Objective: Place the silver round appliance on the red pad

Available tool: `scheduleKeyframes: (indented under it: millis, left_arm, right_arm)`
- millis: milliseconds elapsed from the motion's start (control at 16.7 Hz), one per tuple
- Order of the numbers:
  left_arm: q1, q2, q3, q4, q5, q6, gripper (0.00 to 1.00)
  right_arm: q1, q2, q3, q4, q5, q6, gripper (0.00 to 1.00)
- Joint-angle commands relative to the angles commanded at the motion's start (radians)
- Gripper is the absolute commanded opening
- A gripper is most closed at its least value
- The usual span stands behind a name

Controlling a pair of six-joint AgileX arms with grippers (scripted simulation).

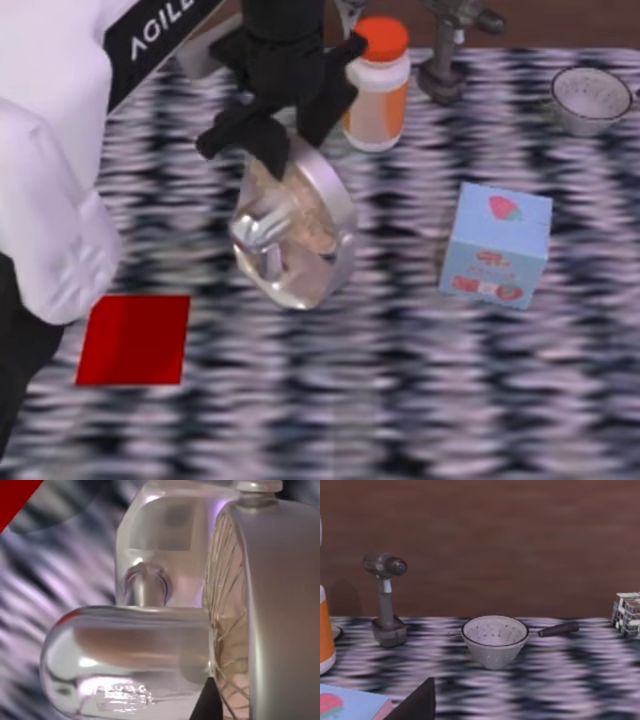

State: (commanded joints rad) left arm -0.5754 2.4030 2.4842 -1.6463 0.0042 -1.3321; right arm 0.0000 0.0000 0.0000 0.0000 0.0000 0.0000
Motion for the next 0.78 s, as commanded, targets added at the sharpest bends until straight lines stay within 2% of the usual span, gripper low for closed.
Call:
scheduleKeyframes:
  millis: [480,660,780]
  left_arm:
    - [-0.001,0.001,0.031,-0.03,0.0,0.011,0.0]
    - [0.005,-0.029,0.003,-0.016,-0.003,0.101,0.0]
    - [0.013,-0.066,-0.032,0.001,-0.006,0.213,0.0]
  right_arm:
    - [0.0,0.0,0.0,0.0,0.0,0.0,1.0]
    - [0.0,0.0,0.0,0.0,0.0,0.0,1.0]
    - [0.0,0.0,0.0,0.0,0.0,0.0,1.0]
